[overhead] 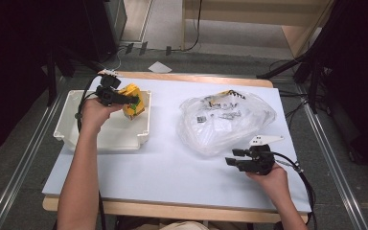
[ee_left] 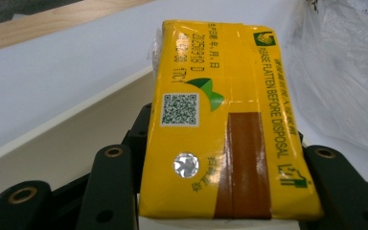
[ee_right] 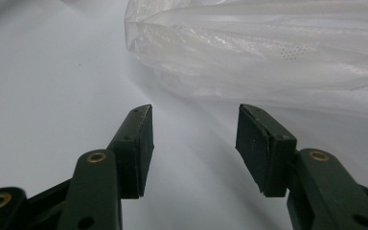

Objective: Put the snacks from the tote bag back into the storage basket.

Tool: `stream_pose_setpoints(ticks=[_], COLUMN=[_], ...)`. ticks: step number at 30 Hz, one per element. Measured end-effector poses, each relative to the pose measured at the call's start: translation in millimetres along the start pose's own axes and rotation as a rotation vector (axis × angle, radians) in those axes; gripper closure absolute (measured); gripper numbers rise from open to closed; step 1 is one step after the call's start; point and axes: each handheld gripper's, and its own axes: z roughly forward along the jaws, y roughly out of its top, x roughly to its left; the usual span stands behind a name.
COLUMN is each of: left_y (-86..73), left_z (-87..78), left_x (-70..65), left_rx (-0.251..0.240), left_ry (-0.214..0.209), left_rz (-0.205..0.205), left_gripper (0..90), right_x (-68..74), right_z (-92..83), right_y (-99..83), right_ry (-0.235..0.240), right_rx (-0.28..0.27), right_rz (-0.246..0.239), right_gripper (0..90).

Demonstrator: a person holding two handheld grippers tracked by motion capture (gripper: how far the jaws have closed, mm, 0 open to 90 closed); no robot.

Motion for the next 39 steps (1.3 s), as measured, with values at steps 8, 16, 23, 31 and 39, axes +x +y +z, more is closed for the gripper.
stream_pose_setpoints(ticks=[8,16,23,31,39], left_y=[-1.1,-1.8,-2.9,-5.2,-6.7], left_z=[9.5,19.9,27.8,33.5,32.7], left_x=[3.8,5.3,3.4,2.5,3.6], left_rx=[-0.004,0.004,-0.003,0.001,-0.006], left_ry=[0.019,0.043,0.054,0.048,0.010], left_rz=[-0.013,-0.032,-0.024,-0.007,-0.009], left_gripper=[51.4,51.3,51.4,51.3,47.1], right_x=[2.4,3.7,4.8,5.2,5.8], right_z=[-0.2,0.3,0.2,-0.7,-0.5], right_y=[-1.1,-2.0,-2.2,-2.5,-2.9], right_ry=[-0.001,0.000,0.000,-0.002,-0.001], right_rx=[0.004,0.007,0.008,0.006,0.013], right_rz=[0.002,-0.006,-0.004,-0.010,-0.003], right_gripper=[48.5,48.5,48.5,48.4,48.5])
